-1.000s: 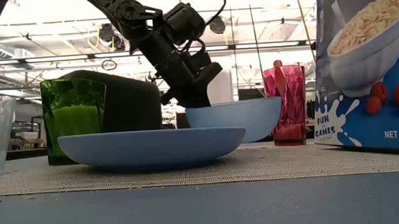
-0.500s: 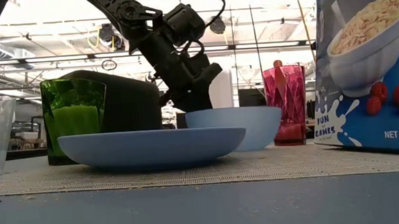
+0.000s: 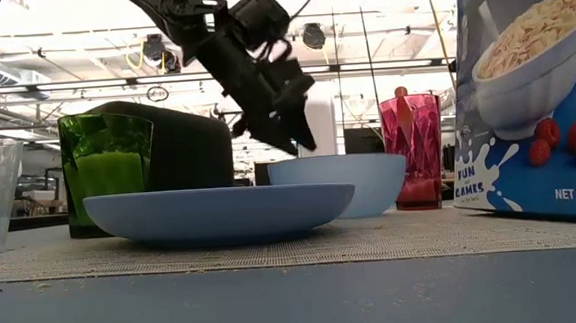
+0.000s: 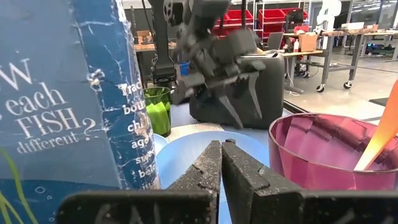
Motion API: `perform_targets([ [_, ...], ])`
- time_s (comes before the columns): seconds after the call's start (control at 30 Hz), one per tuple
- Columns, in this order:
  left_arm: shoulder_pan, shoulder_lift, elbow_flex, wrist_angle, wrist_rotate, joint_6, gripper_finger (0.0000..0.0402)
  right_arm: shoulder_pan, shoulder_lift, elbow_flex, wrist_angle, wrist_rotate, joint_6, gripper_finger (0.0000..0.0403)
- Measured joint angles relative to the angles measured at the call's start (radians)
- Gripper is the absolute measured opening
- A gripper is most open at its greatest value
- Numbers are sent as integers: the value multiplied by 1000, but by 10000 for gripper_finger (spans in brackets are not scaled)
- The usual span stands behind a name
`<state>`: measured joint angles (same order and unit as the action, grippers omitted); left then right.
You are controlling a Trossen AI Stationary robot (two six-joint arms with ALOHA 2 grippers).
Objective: Arrange a breakfast setting
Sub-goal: Pour the cereal into the light blue bowl
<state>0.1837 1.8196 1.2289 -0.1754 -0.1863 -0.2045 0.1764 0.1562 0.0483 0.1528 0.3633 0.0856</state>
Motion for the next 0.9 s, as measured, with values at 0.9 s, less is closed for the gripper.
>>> perform_targets([
  [0.9, -275, -299, 33, 521, 12, 438, 241, 0, 2, 0, -7, 0, 0, 8],
])
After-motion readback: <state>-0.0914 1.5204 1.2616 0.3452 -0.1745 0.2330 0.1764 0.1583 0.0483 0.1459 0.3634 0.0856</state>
